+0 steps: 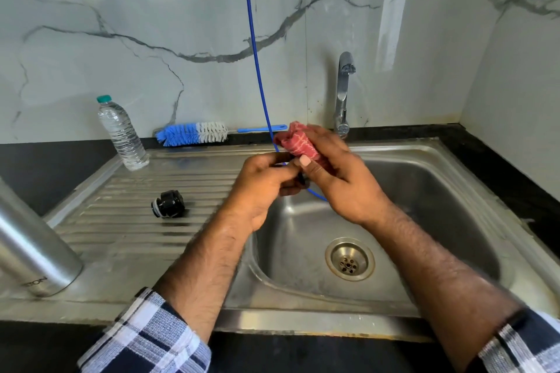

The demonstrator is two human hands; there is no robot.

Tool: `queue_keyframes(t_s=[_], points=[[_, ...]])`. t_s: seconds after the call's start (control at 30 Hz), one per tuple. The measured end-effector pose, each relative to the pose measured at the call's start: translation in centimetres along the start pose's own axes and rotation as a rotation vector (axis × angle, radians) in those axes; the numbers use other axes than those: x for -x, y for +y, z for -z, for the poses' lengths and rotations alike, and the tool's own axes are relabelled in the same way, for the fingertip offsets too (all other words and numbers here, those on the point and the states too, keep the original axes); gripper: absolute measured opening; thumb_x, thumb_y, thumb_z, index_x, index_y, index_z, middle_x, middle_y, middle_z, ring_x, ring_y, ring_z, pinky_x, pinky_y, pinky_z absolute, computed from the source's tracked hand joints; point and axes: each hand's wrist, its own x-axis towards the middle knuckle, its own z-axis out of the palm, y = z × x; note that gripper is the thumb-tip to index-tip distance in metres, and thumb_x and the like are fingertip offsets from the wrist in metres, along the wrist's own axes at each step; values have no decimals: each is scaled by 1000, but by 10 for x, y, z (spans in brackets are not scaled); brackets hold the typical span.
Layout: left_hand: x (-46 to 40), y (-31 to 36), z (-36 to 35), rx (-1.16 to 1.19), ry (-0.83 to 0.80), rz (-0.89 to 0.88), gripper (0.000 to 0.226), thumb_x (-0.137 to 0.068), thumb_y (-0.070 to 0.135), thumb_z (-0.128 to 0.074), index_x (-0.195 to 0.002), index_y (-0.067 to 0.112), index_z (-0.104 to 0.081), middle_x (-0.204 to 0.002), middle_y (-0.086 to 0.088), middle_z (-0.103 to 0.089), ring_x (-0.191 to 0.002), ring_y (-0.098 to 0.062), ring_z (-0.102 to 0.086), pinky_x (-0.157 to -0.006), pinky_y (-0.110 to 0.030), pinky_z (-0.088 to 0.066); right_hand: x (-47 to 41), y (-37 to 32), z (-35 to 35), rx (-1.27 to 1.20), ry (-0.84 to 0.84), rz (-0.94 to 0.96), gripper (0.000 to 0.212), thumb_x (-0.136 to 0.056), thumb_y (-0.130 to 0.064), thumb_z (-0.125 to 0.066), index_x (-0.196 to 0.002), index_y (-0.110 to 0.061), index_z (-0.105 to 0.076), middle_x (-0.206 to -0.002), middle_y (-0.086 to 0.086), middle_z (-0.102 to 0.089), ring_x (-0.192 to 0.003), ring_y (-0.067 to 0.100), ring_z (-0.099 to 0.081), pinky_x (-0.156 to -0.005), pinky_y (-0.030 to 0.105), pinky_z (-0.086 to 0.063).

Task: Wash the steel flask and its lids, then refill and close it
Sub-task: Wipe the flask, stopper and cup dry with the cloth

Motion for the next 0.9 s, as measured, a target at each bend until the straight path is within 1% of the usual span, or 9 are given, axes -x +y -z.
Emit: queue_keyframes(t_s=[0.1,0.2,0.27,0.4,0.47,0.53,0.6,0.8,0.9], points=[[1,9,1,442,-13,135,21,-102,15,-58,-112,4,-73,-105,-19,-76,-87,-26,-75,-84,-38,-62,2,-1,-5,-2,6,147,54,-106,-22,-61,-158,-16,-49,-174,2,-27,-161,15,-25,-131,41,-25],[4,10,-5,539,-28,123,22,-96,14,-62,-114,6,-73,-107,-18,-76,-95,-27,-74,-95,-43,-60,5,-4,-18,-15,87,124,54,-110,-20,-52,-162,-16,-41,-177,2,-19,-163,14,-18,-132,36,-21],[5,6,-10,544,-60,83,32,-92,24,-67,-118,6,-71,-111,-20,-72,-97,-28,-72,-100,-45,-57,4,-9,-24,-147,159,85,53,-114,-23,-43,-165,-18,-33,-175,1,-26,-162,15,-22,-132,42,-22],[6,-1,-12,322,-77,-29,36,-92,33,-76,-119,10,-73,-110,-16,-77,-99,-32,-75,-85,-42,-59,3,-12,-22,-612,249,-253,43,-118,-35,-29,-155,-27,-48,-149,-1,-64,-139,15,-58,-120,42,-45],[7,-2,-9,118,-32,-73,43,-83,30,-86,-120,11,-75,-111,-17,-78,-101,-28,-76,-79,-38,-58,4,-8,-18,-768,273,-482,46,-114,-47,-33,-144,-25,-61,-131,5,-74,-126,27,-69,-113,57,-49],[7,-2,-6,-71,19,-126,51,-67,31,-97,-111,14,-78,-108,-16,-79,-93,-20,-75,-80,-39,-59,2,-4,-13,-863,283,-611,49,-113,-48,-36,-139,-20,-66,-123,9,-78,-120,34,-72,-106,61,-54],[5,-3,-2,-198,35,-172,58,-56,32,-100,-106,15,-76,-102,-14,-79,-87,-21,-74,-86,-43,-61,-1,-6,-8,-846,255,-617,47,-113,-46,-37,-137,-19,-67,-121,8,-78,-115,31,-74,-96,53,-61],[8,-7,-2,-712,-72,-306,106,-54,36,-104,-142,42,-46,-107,14,-69,-97,-8,-71,-88,-38,-63,3,2,-10,-461,234,-498,28,-105,-37,-65,-129,-25,-63,-110,3,-80,-100,20,-79,-93,49,-63],[6,-4,-5,-501,-63,-254,89,-61,36,-99,-138,45,-57,-109,4,-73,-97,-19,-73,-87,-39,-62,1,-1,-3,-579,296,-481,25,-103,-29,-68,-126,-21,-66,-107,5,-81,-95,21,-79,-80,37,-65]])
